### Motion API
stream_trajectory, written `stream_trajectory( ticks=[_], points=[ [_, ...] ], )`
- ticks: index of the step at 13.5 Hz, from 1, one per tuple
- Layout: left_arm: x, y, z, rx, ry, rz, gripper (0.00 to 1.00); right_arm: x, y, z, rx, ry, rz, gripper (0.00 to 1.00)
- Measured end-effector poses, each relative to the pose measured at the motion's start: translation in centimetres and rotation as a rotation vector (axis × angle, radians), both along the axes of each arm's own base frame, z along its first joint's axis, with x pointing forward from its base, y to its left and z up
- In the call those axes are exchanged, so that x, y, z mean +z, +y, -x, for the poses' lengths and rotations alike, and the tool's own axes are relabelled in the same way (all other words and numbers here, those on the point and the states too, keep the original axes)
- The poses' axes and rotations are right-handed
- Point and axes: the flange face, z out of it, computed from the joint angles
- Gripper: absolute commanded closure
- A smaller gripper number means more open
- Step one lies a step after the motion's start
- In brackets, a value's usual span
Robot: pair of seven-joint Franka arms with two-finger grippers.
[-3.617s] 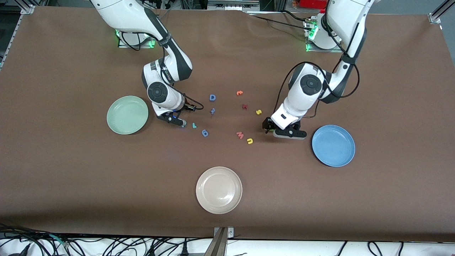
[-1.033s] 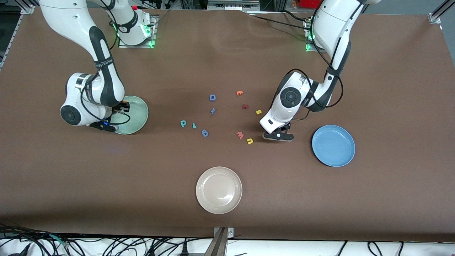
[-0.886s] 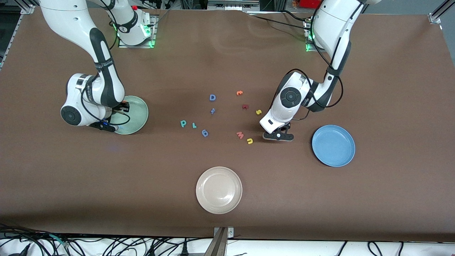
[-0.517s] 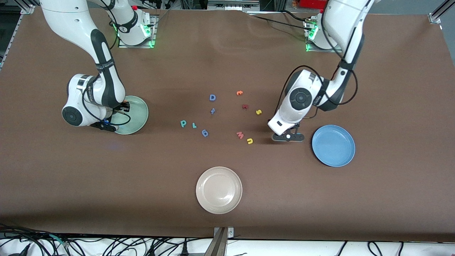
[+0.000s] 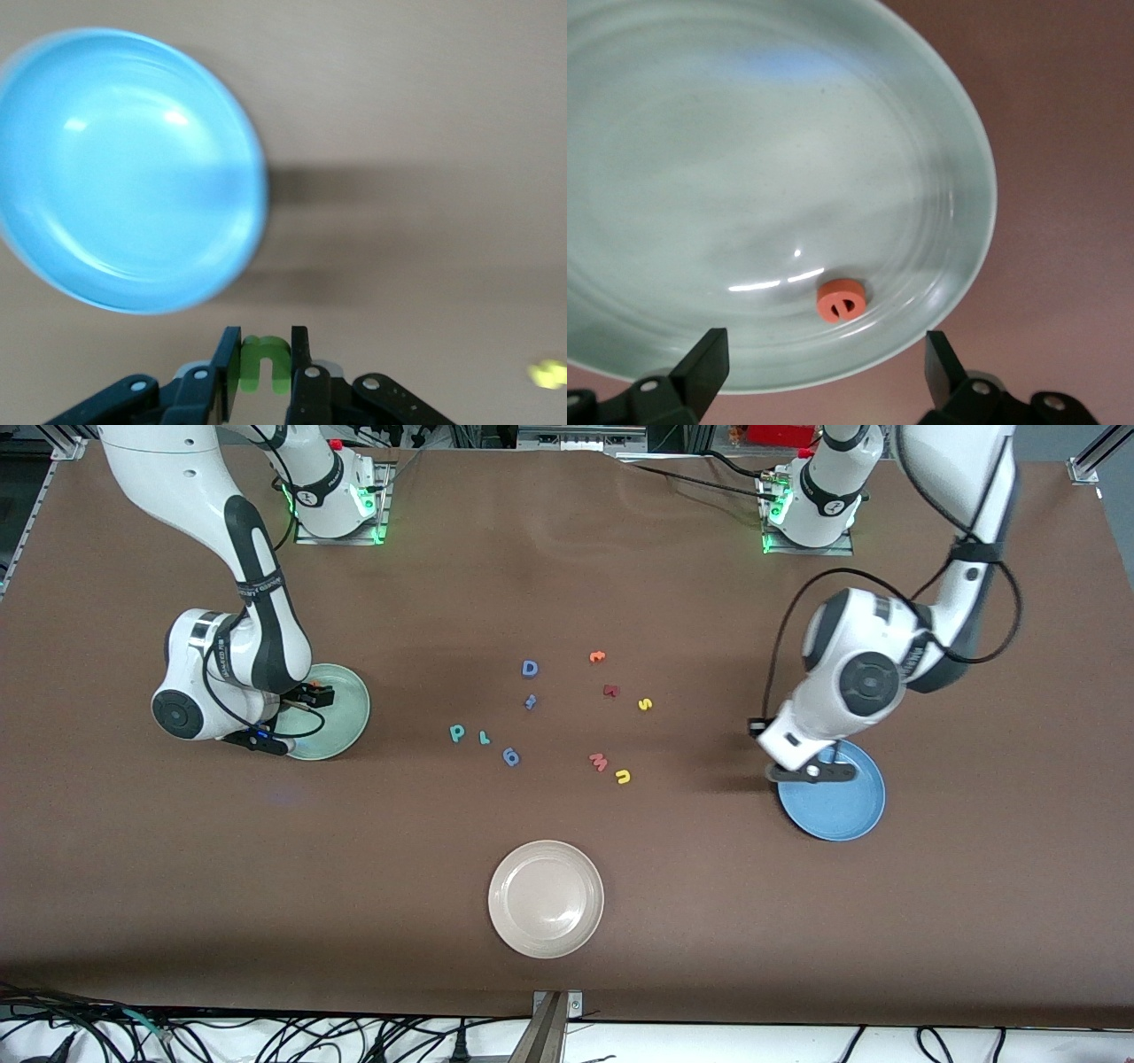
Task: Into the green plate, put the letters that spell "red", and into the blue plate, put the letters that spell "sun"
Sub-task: 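Drop the n on the blue plate while the right gripper releases the e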
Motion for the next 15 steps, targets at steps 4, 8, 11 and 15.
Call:
stream_trajectory(
  ticks=[4, 8, 11, 15],
  points=[
    [-0.6, 5.6, -0.9, -0.025, 0.011, -0.004, 0.75, 3.4, 1.1, -1.4, 0.010, -0.025, -0.032, 0.02],
    [-2.3, 5.1, -2.0, -0.032, 0.016, -0.010, 0.68, 6.9, 4.0, -3.7, -0.002, -0.063, -0.024, 0.02],
    [-2.5, 5.3, -3.1, -0.027, 0.003, -0.012, 0.64, 8.7, 7.5, -4.8, 0.030, -0.110, -0.019, 0.02],
    [-2.9, 5.6, -3.6, -0.024, 0.003, -0.014, 0.13, 12.0, 11.8, -6.5, 0.012, -0.189, 0.002, 0.02]
  ],
)
